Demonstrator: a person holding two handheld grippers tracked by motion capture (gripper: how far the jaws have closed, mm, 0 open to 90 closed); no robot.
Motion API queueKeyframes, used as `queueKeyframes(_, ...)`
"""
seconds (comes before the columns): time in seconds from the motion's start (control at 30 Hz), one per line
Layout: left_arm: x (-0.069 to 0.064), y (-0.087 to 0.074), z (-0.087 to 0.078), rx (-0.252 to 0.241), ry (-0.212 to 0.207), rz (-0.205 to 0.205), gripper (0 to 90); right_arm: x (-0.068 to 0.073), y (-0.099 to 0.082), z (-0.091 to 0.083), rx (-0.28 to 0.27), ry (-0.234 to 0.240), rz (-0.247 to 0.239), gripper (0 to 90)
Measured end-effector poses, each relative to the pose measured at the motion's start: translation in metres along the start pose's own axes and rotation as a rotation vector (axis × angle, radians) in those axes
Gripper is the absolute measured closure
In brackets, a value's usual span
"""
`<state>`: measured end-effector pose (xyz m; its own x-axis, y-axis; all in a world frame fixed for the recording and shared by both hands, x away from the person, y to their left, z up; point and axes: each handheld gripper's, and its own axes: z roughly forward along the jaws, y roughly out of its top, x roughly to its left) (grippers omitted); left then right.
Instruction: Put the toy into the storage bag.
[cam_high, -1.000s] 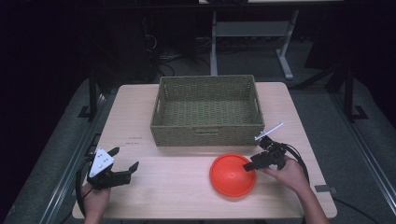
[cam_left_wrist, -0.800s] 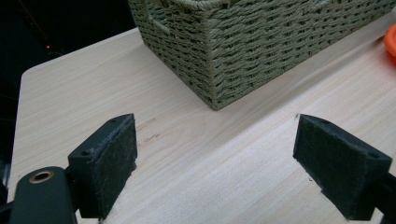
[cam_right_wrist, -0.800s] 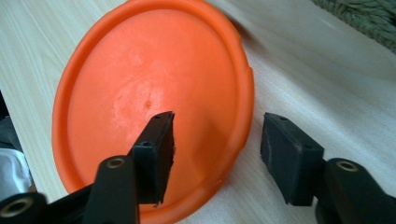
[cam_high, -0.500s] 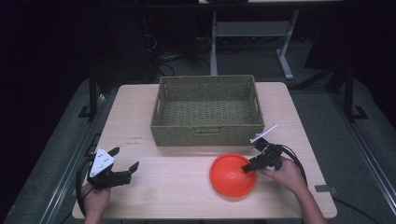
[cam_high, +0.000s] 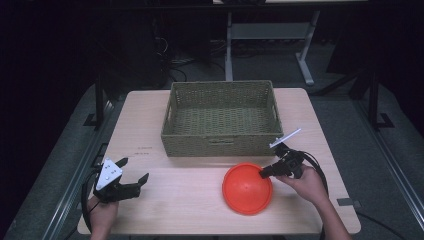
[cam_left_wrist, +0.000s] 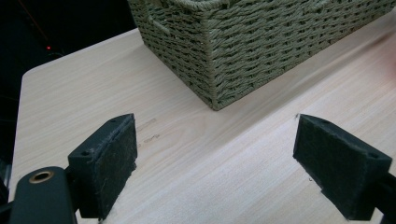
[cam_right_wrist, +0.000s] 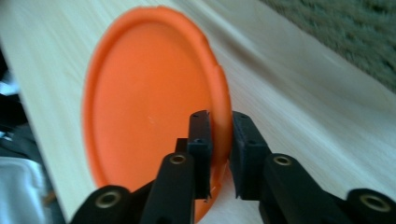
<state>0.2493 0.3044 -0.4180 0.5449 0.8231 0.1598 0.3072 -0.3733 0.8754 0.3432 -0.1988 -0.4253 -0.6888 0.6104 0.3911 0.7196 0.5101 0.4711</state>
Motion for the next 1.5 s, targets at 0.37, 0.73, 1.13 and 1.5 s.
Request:
queueKeyframes(0.37, 0.0, 0.0, -0.001, -0.002, 0.005, 0.0, 13.0, 0.024, 0.015, -0.018, -0.006, 0.002, -0.054, 82.0)
queueKeyframes(0.73, 0.001, 0.0, -0.002, -0.004, 0.007, -0.001, 13.0, 0.045, 0.033, -0.053, -0.052, -0.021, -0.093, 82.0)
queueKeyframes(1.13, 0.002, 0.0, -0.002, -0.005, 0.01, 0.002, 13.0, 0.059, 0.062, -0.089, -0.086, -0.052, -0.127, 82.0)
queueKeyframes(1.5, 0.002, 0.0, -0.001, -0.005, 0.012, 0.006, 13.0, 0.06, 0.093, -0.114, -0.115, -0.072, -0.126, 82.0)
